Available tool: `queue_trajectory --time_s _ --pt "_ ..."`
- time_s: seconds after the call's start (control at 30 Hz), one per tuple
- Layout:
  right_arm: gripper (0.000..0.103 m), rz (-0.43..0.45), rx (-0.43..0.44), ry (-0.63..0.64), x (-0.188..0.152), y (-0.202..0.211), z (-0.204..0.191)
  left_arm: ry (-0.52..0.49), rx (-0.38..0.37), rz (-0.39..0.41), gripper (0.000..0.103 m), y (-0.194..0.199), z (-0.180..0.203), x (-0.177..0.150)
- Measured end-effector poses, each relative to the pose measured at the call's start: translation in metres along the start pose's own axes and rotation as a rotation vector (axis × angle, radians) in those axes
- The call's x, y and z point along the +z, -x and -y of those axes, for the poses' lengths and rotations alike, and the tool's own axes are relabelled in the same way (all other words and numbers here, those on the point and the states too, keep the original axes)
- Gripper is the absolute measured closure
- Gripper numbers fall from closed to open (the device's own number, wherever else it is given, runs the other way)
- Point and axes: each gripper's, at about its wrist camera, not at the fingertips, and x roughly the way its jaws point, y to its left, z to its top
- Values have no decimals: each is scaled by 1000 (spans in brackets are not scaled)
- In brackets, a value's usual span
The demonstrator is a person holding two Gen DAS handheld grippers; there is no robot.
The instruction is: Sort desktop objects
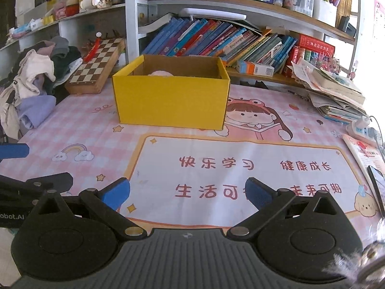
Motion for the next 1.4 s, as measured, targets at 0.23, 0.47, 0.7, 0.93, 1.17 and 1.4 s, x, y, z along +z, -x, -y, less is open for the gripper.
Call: queue_trajectory --time_s 0.23,0.47,0.7,0.93,1.17,1.4 --pt "0 -18 5 6 -2 0 -2 -15 1 -14 5 0 3 -2" --pt "0 -30 0 8 -4 0 -3 -11 8 -34 4 -2 2 -4" --pt "0 -47 2 9 -5 -3 -5 -12 7 -39 4 -3 2 -5" --pt "0 -64 5 13 -6 -6 -6 -2 7 -50 4 -5 0 -7" --pt "0 -69 8 16 -6 -7 -6 0 -7 -48 2 -5 -1 -7" --pt "0 -69 10 19 -5 -8 -8 3 -11 -40 2 -4 -1 -7"
